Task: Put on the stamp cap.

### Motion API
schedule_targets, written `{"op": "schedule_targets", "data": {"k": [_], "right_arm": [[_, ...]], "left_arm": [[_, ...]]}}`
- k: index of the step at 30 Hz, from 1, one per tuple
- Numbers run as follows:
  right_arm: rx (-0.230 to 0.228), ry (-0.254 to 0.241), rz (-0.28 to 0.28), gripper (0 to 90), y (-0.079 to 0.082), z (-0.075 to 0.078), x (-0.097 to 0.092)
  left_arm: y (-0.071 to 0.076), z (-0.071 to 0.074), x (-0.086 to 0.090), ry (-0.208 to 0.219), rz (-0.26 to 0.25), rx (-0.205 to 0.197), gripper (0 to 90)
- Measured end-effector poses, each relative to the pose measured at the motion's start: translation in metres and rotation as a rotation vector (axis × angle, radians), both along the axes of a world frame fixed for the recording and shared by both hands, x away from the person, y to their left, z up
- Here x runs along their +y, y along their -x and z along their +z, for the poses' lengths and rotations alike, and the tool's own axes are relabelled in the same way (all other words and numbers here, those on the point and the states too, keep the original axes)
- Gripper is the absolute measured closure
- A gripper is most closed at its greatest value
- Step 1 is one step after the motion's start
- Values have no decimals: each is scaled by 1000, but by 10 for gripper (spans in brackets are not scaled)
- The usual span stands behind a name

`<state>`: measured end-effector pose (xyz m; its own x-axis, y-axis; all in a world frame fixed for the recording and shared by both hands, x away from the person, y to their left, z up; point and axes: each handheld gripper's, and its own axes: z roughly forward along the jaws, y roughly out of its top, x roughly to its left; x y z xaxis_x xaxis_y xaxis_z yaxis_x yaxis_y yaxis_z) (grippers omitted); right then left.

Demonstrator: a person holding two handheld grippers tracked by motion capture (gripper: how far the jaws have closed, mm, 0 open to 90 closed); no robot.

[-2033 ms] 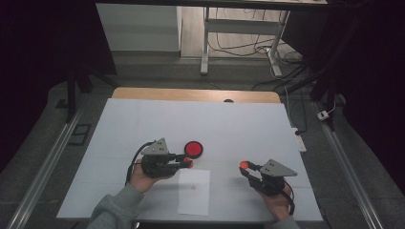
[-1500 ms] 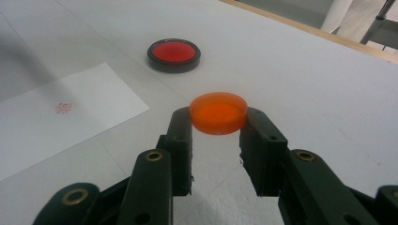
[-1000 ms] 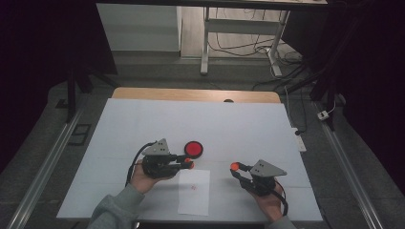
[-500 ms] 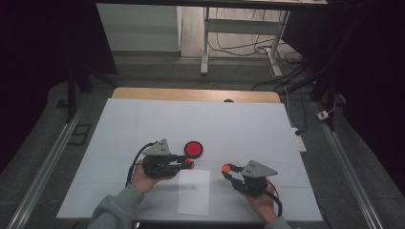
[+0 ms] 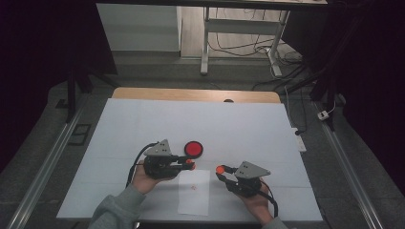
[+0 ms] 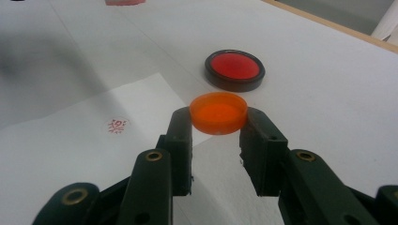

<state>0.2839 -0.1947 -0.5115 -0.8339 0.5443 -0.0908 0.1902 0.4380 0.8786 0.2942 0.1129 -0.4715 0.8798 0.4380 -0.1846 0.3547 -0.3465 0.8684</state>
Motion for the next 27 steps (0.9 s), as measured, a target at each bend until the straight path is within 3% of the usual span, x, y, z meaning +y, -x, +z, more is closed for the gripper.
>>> {"op": "schedule_targets", "data": {"k": [10, 27], "right_arm": [[23, -29, 30, 644, 1, -1, 11], [26, -20, 51, 643, 2, -3, 22]], "left_arm": [[0, -1, -2, -4, -8, 1, 721], [0, -2, -5, -7, -16, 6, 721]]}}
